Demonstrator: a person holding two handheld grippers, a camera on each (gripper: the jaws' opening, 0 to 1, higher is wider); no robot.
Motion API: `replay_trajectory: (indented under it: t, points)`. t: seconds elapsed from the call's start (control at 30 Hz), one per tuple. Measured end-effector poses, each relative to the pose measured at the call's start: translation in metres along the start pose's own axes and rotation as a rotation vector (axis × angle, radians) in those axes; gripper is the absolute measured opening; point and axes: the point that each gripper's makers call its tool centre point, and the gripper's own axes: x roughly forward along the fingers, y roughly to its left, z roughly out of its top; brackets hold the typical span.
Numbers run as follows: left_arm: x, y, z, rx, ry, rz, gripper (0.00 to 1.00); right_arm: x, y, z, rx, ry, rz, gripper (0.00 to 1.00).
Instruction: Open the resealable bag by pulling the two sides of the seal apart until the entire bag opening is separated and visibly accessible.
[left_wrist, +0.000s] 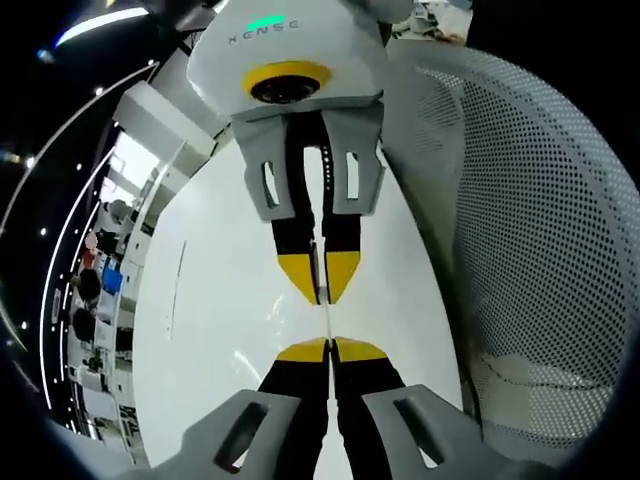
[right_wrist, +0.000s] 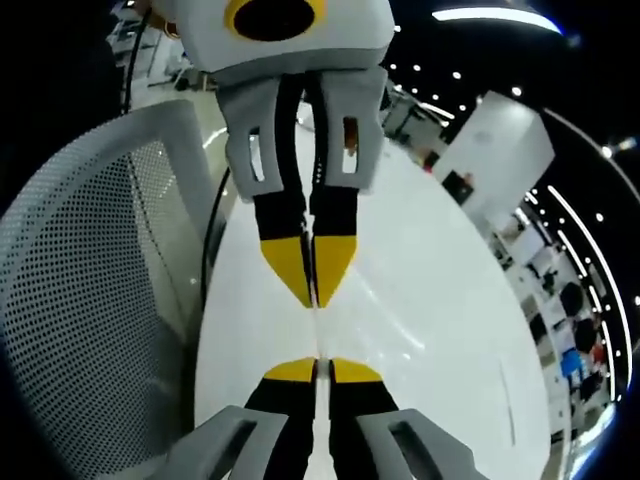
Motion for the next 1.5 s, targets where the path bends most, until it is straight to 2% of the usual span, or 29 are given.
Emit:
replay_trajectory:
  t: [0.33, 0.53, 0.6, 0.73, 0.77, 0.8, 1.03, 1.2, 1.3, 1.37, 1.5]
  points:
    - [0.004, 0.001, 0.003, 0.002, 0.016, -0.008, 0.00, 0.002, 0.000, 0.010, -0.007, -0.018, -0.001, 0.00]
    - [0.010, -0.001, 0.005, 0.073, 0.039, -0.020, 0.01, 0.005, 0.002, 0.017, -0.039, -0.024, 0.000, 0.00]
    - [0.010, 0.001, 0.004, 0.070, 0.040, -0.016, 0.00, 0.006, 0.003, 0.016, -0.057, -0.014, 0.000, 0.00]
    - [0.009, 0.003, 0.006, 0.011, -0.001, -0.013, 0.00, 0.004, 0.002, 0.015, -0.055, -0.017, -0.004, 0.00]
    - [0.008, 0.001, 0.006, -0.038, -0.021, -0.024, 0.00, 0.003, 0.002, 0.016, -0.056, -0.023, 0.002, 0.00]
    - [0.006, 0.002, 0.005, -0.051, -0.026, -0.022, 0.00, 0.003, 0.002, 0.017, -0.055, -0.029, 0.002, 0.00]
    - [0.001, 0.004, 0.002, -0.050, -0.040, -0.009, 0.00, 0.003, -0.003, 0.011, -0.045, -0.019, -0.006, 0.00]
    - [-0.003, 0.001, 0.001, -0.082, -0.051, -0.014, 0.00, 0.004, 0.001, 0.003, -0.038, -0.009, 0.002, 0.00]
    - [-0.004, 0.000, -0.002, -0.097, -0.055, -0.015, 0.00, 0.006, 0.001, -0.008, -0.041, 0.016, 0.001, 0.00]
    - [-0.005, 0.002, -0.004, -0.135, -0.069, -0.010, 0.00, 0.004, 0.000, -0.011, -0.015, 0.017, -0.001, 0.00]
    - [-0.004, 0.005, -0.005, -0.138, -0.059, 0.006, 0.00, 0.005, -0.003, -0.010, -0.023, 0.030, -0.006, 0.00]
